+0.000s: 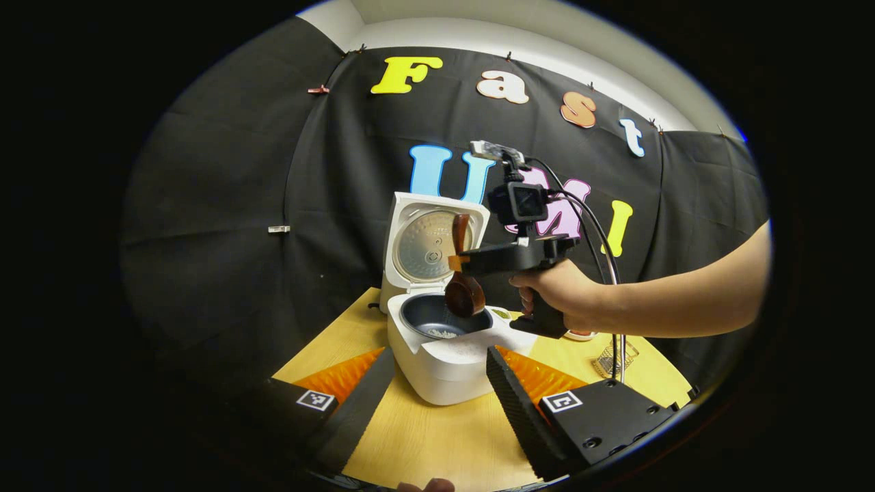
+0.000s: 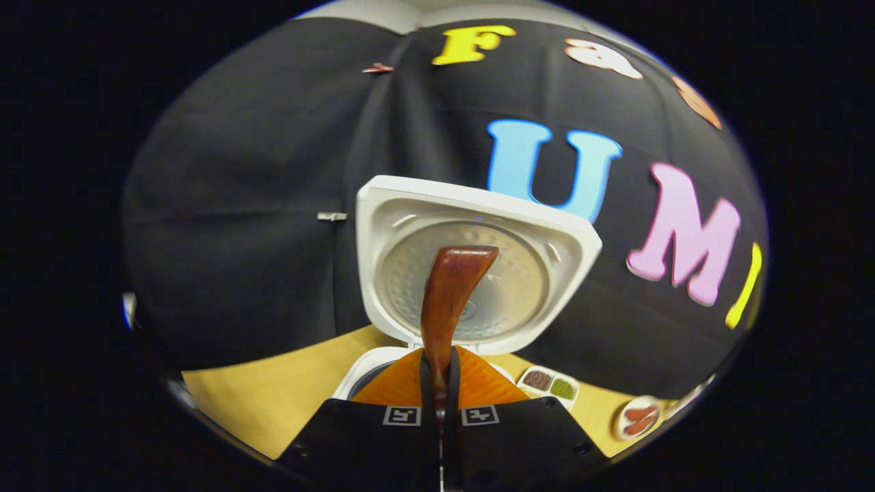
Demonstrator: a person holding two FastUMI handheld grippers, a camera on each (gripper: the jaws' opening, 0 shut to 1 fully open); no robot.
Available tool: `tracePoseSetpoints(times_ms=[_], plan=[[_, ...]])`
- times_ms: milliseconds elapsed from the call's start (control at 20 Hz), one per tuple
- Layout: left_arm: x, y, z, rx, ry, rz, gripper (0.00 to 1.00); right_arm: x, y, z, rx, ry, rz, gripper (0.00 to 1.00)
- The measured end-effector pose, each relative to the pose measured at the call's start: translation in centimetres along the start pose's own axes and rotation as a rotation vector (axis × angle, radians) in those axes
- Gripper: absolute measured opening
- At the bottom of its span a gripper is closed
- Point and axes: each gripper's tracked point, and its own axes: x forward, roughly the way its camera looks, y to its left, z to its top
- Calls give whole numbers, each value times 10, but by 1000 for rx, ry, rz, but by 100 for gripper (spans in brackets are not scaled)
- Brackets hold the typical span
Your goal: Close the left gripper, press the button to open the rice cooker; take a wooden spoon from the chopstick holder with the right hand, scoop a spoonful of rice and pour it into the rice cooker, then put the wooden spoon back into the chopstick holder.
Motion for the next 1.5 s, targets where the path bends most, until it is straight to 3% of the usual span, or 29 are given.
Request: tracePoseSetpoints(times_ms=[200,500,750,950,1200,1500], plan=[[-2,-6,4,12,-8,-5,94,-19,-35,13,356,-21,-30,7],[-1,-25,11,24,-12,-22,94,-93,-92,44,544,-154,-77,7],[5,-44,20,28,-24,-37,94,-171,-166,48,606,-242,-133,7],[14,-65,28,35,-36,-59,94,-223,-238,30,596,-267,-231,6],[25,-94,31,59,-36,-76,94,-275,-322,-21,609,-250,-362,6],[36,-115,31,82,-25,-68,94,-299,-388,-99,597,-161,-463,6]])
